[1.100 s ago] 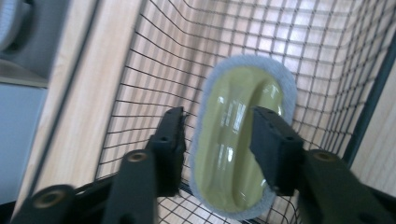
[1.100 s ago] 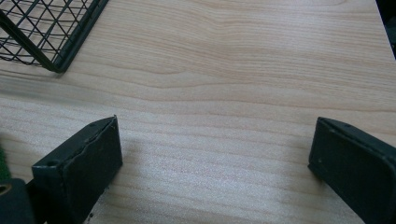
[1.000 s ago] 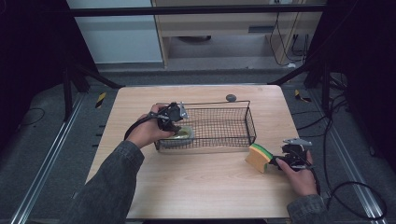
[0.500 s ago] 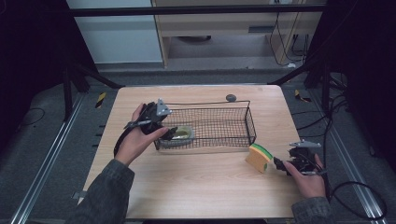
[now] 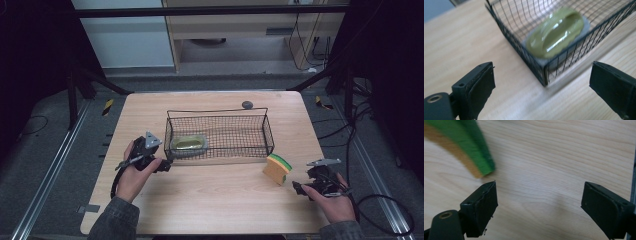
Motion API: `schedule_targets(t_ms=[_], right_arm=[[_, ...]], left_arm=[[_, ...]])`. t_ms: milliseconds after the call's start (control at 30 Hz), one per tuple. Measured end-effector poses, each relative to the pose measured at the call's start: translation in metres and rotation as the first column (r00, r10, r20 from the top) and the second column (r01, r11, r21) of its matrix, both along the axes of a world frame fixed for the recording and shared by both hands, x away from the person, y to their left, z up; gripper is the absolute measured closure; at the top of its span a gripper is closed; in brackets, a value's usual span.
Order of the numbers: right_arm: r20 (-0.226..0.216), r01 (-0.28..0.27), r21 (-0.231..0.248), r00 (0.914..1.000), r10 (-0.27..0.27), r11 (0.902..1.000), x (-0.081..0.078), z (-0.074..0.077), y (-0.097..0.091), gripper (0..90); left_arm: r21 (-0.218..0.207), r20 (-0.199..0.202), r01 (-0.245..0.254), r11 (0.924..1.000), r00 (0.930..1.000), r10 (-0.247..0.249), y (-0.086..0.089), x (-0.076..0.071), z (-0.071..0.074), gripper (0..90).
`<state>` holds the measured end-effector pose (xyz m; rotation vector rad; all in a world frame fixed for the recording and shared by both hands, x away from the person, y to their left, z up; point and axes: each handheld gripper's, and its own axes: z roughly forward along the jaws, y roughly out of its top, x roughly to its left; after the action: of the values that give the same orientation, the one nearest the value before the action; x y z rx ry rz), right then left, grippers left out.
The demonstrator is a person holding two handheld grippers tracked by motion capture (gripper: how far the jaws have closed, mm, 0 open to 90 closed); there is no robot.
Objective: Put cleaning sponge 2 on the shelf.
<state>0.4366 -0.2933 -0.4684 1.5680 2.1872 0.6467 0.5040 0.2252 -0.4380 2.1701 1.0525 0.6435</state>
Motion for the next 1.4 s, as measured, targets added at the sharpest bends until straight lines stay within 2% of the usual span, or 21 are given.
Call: schedule_targets(t_ms=[33, 100, 200, 300, 333, 400, 533, 667, 800, 967, 1000, 1033, 1067, 1100, 1133, 1200, 1267, 1300, 1333, 1367, 1400], right_arm=[[0.001, -0.018, -0.008, 0.9998, 0.018, 0.9998, -0.002, 0.002, 0.004, 13.8], [-0.009, -0.072, -0.030, 0.9974, 0.071, 0.9970, -0.007, 0.007, 0.015, 14.0], [-0.005, -0.099, -0.031, 0.9951, 0.099, 0.9946, -0.009, 0.011, 0.020, 15.6], [-0.015, -0.153, -0.046, 0.9881, 0.153, 0.9871, -0.012, 0.020, 0.031, 20.1], [-0.015, -0.153, -0.046, 0.9881, 0.153, 0.9871, -0.012, 0.020, 0.031, 20.1], [-0.027, -0.167, -0.056, 0.9858, 0.166, 0.9844, -0.008, 0.026, 0.034, 21.2], [-0.039, -0.200, -0.032, 0.9794, 0.198, 0.9794, 0.005, 0.046, 0.038, 23.5], [-0.054, -0.224, -0.056, 0.9738, 0.221, 0.9730, 0.019, 0.065, 0.043, 26.4], [-0.109, -0.258, -0.055, 0.9617, 0.251, 0.9645, 0.031, 0.074, 0.055, 28.5], [-0.181, -0.307, -0.051, 0.9387, 0.294, 0.9503, 0.052, 0.068, 0.074, 35.8], [-0.195, -0.307, -0.049, 0.9363, 0.292, 0.9504, 0.056, 0.065, 0.077, 39.8], [-0.219, -0.311, -0.042, 0.9300, 0.295, 0.9495, 0.062, 0.062, 0.080, 54.0], [-0.219, -0.311, -0.042, 0.9300, 0.295, 0.9495, 0.062, 0.062, 0.080, 54.0], [-0.230, -0.325, -0.045, 0.9237, 0.307, 0.9446, 0.064, 0.060, 0.080, 64.0], [-0.235, -0.335, -0.045, 0.9191, 0.316, 0.9411, 0.065, 0.061, 0.079, 64.2], [-0.232, -0.342, -0.048, 0.9175, 0.323, 0.9384, 0.063, 0.066, 0.077, 64.8], [-0.207, -0.345, -0.045, 0.9213, 0.329, 0.9375, 0.058, 0.078, 0.073, 64.9], [-0.166, -0.335, -0.049, 0.9316, 0.323, 0.9409, 0.054, 0.093, 0.067, 64.8], [-0.166, -0.335, -0.049, 0.9316, 0.323, 0.9409, 0.054, 0.093, 0.067, 64.8], [-0.112, -0.328, -0.053, 0.9405, 0.321, 0.9432, 0.052, 0.110, 0.060, 64.8], [-0.112, -0.328, -0.053, 0.9405, 0.321, 0.9432, 0.052, 0.110, 0.060, 64.8]], left_arm=[[-0.014, -0.016, -0.012, 0.9998, 0.9998, 0.012, 0.001, -0.001, -0.007, 5.3], [0.035, -0.053, -0.026, 0.9991, 0.9982, 0.028, 0.003, -0.004, -0.022, 5.4], [0.036, -0.099, -0.042, 0.9985, 0.9941, 0.045, 0.007, -0.008, -0.036, 5.5], [0.062, -0.123, -0.057, 0.9965, 0.9903, 0.065, 0.012, -0.011, -0.043, 2.7], [0.070, -0.129, -0.061, 0.9957, 0.9892, 0.069, 0.014, -0.010, -0.046, 2.7], [0.067, -0.149, -0.070, 0.9953, 0.9856, 0.080, 0.018, -0.007, -0.050, 3.1], [0.044, -0.146, -0.075, 0.9962, 0.9860, 0.081, 0.020, -0.004, -0.050, 3.6], [0.040, -0.158, -0.061, 0.9973, 0.9852, 0.067, 0.017, -0.006, -0.054, 3.5], [0.022, -0.168, -0.055, 0.9983, 0.9842, 0.058, 0.015, -0.005, -0.057, 3.3], [0.006, -0.173, -0.054, 0.9985, 0.9833, 0.055, 0.015, -0.005, -0.059, 2.6], [0.002, -0.174, -0.055, 0.9985, 0.9832, 0.055, 0.015, -0.005, -0.059, 2.6], [-0.002, -0.176, -0.056, 0.9984, 0.9828, 0.054, 0.016, -0.004, -0.059, 2.1], [-0.008, -0.180, -0.057, 0.9984, 0.9821, 0.054, 0.017, -0.004, -0.060, 2.1], [-0.014, -0.184, -0.059, 0.9982, 0.9815, 0.055, 0.017, -0.004, -0.060, 1.9], [-0.017, -0.185, -0.059, 0.9981, 0.9811, 0.055, 0.018, -0.004, -0.060, 1.9], [-0.020, -0.185, -0.059, 0.9981, 0.9813, 0.054, 0.019, -0.004, -0.061, 1.7], [-0.020, -0.184, -0.061, 0.9979, 0.9813, 0.056, 0.019, -0.004, -0.061, 1.4], [-0.020, -0.184, -0.061, 0.9979, 0.9812, 0.056, 0.019, -0.004, -0.061, 0.9], [-0.021, -0.184, -0.063, 0.9978, 0.9812, 0.058, 0.019, -0.004, -0.061, 0.9], [-0.023, -0.183, -0.064, 0.9977, 0.9814, 0.059, 0.020, -0.004, -0.061, 0.2], [-0.025, -0.180, -0.064, 0.9976, 0.9818, 0.059, 0.020, -0.004, -0.062, 0.2]])
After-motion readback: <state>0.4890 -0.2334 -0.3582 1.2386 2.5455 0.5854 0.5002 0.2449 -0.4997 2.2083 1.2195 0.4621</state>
